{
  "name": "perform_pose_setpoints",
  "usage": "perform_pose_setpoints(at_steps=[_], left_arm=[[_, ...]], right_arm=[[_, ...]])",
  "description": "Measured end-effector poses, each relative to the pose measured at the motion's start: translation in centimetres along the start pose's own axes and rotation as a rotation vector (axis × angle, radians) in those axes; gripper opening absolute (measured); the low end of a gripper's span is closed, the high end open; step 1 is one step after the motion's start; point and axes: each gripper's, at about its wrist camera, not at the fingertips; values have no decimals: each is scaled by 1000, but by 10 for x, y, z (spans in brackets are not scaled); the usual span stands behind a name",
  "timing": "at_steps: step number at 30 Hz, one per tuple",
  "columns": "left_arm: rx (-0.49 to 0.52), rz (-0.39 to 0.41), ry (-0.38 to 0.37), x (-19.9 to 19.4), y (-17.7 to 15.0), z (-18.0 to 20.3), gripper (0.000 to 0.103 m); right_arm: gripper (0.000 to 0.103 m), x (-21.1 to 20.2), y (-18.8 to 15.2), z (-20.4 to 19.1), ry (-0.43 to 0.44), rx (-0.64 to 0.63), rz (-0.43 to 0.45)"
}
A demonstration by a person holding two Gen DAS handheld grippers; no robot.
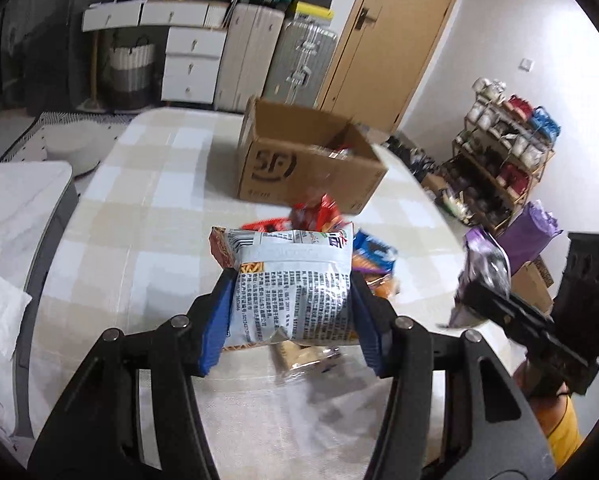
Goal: Organize snacks
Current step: 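Lift both bags and carry them over the cardboard box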
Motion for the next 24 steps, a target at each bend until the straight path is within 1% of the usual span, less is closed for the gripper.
perform_pose_setpoints(at_steps=[5, 9, 14, 21, 24], left_arm=[[27, 52, -22, -27, -1, 12, 52], [41, 80, -41, -46, -7, 22, 52], [59, 107, -45, -63, -12, 32, 52], [64, 141, -28, -80, -7, 37, 52], [84, 155, -14, -82, 3, 42, 52]], right_arm=[[46, -11, 18, -10, 0, -16, 35], [46, -15, 23, -16, 6, -24, 41], [47, -18, 24, -18, 5, -16, 46], [46, -19, 30, -15, 8, -22, 56], [46, -18, 39, -13, 12, -30, 59]])
Point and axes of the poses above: each gripper's, at about its wrist camera, not at the fingertips, and x roughly the way its jaws point, z to its right, y to its top, and after that the axes turned 7 degrees about -z, right-handed
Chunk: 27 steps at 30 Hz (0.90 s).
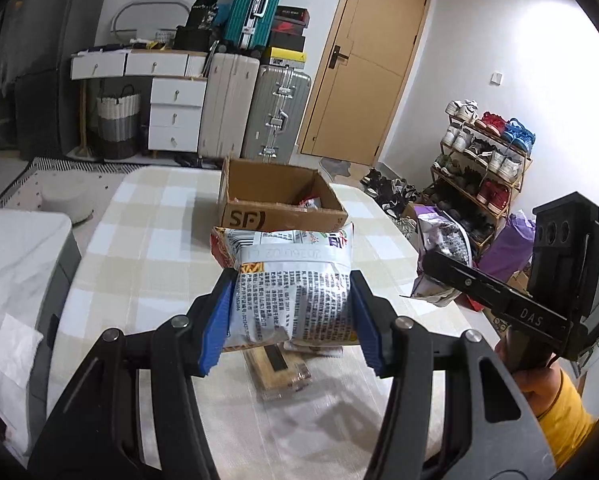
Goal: Organize snacks
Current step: 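Lift both bags and carry them over the cardboard box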
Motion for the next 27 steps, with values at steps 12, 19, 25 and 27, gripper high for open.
perform_pose_setpoints(at_steps=[12, 19, 25, 27], left_arm=[[51, 15, 26, 22, 61, 11, 52], [28, 4, 6, 51, 109, 7, 52], [19, -10, 27, 89, 150, 0, 52], [20, -18, 34, 105, 164, -1, 52]], right_arm=[[47, 8, 63, 6, 12, -36, 35], [47, 24, 102, 16, -14, -36, 30], [47, 53, 132, 31, -25, -18, 4], [47, 63, 141, 39, -27, -2, -9]])
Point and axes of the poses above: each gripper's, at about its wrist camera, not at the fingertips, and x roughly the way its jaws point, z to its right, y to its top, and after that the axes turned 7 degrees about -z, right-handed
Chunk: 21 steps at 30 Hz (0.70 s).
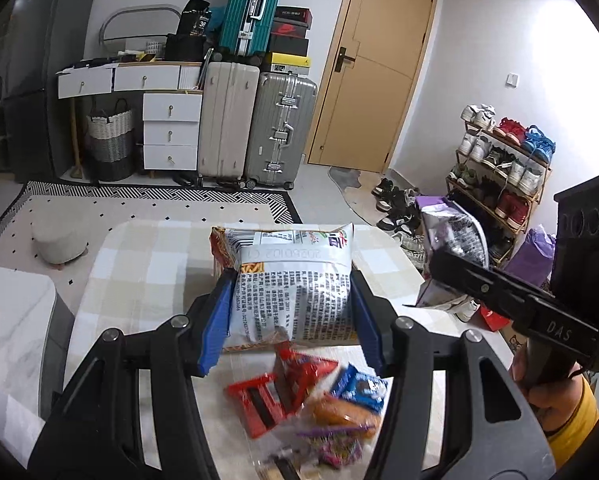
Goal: Organize snacks
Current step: 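Lift both bags and carry them over the cardboard box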
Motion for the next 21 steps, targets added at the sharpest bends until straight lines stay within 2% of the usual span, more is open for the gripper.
perform_pose_setpoints(at_steps=[9, 21], left_arm=[[-12, -78, 38, 88, 56, -16, 52], [-18, -167, 56, 181, 82, -28, 52]], right_arm=[[47, 53, 34, 29, -30, 29, -73], [47, 107, 44, 66, -66, 54, -149]])
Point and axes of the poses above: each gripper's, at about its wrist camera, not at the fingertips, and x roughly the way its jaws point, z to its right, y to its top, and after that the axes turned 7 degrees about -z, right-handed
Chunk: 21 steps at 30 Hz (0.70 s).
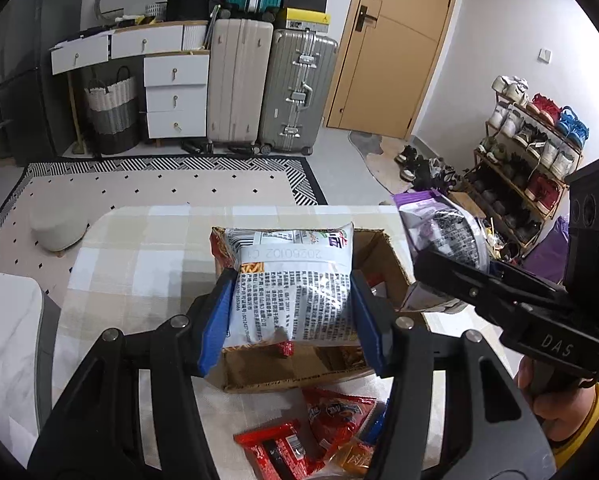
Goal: Organize snacks
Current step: 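Lift both bags and carry them over the cardboard box, then open both grippers to drop the bags into the box and withdraw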
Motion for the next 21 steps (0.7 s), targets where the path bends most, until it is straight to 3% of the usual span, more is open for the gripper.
perform_pose_setpoints(at_steps=[12, 21], left_arm=[[-9, -83, 3, 80, 9, -2, 53], [-7, -121, 4, 118, 6, -2, 53]], right_arm=[[47, 35, -8, 19, -35, 13, -68], [47, 47, -12, 27, -47, 23, -100]])
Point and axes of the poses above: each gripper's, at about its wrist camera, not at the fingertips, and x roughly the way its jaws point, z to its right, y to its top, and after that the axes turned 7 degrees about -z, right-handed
